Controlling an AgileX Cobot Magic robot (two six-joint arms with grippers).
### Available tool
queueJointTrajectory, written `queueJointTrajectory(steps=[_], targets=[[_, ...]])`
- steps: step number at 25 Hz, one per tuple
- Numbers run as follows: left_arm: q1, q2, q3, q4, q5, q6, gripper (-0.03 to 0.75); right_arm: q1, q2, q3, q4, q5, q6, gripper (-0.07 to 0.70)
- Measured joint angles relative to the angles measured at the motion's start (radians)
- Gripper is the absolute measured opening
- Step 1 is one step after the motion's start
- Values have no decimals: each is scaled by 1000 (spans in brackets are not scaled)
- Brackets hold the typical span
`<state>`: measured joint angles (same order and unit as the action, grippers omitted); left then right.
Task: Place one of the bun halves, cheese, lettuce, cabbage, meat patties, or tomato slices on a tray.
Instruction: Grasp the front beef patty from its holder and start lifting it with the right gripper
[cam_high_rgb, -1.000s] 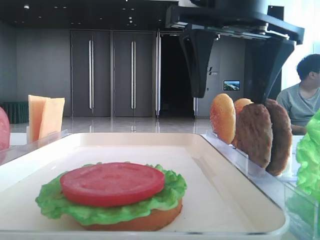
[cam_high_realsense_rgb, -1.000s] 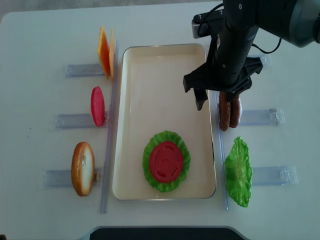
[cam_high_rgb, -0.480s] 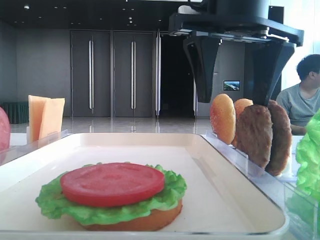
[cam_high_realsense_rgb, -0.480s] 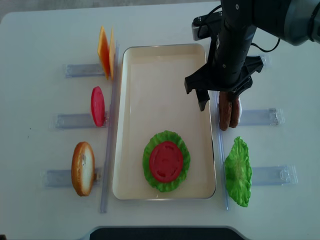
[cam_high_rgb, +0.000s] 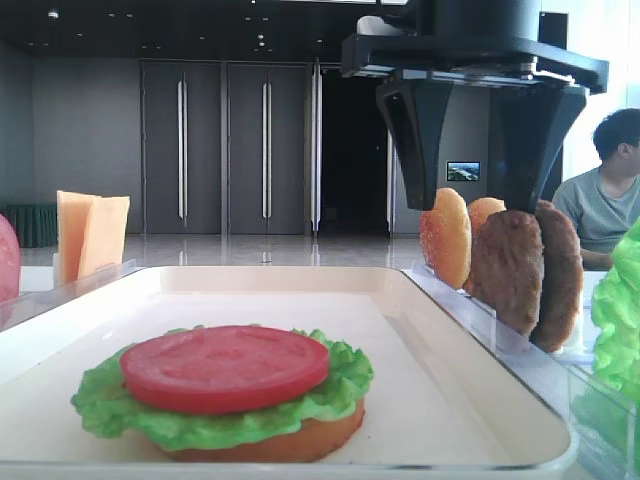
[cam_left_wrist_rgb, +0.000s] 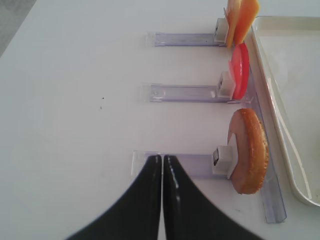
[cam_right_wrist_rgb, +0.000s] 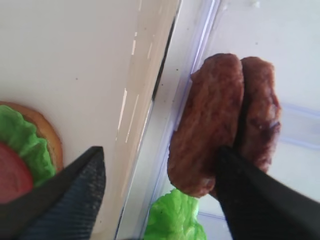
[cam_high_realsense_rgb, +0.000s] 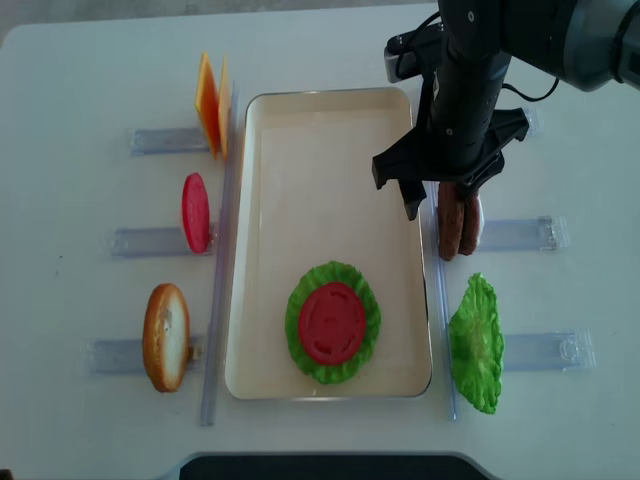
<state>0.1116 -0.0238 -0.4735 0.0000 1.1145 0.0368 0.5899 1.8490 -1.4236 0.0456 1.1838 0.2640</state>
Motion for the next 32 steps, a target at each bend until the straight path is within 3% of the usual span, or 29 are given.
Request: queueJointTrajectory(steps=[8, 12, 17, 26, 32], targets=[[0, 0, 0, 0, 0, 0, -7, 2, 12, 0, 35, -43, 0, 149], [0, 0, 0, 0, 0, 0, -7, 3, 24, 0, 40, -66, 1, 83], [0, 0, 0, 0, 0, 0, -7, 3, 25, 0, 29, -64, 7, 95], [0, 0, 0, 0, 0, 0, -7, 8, 20, -1, 22, -42, 7, 307], [0, 0, 0, 0, 0, 0, -7, 8, 17, -2, -9, -31, 7, 347]])
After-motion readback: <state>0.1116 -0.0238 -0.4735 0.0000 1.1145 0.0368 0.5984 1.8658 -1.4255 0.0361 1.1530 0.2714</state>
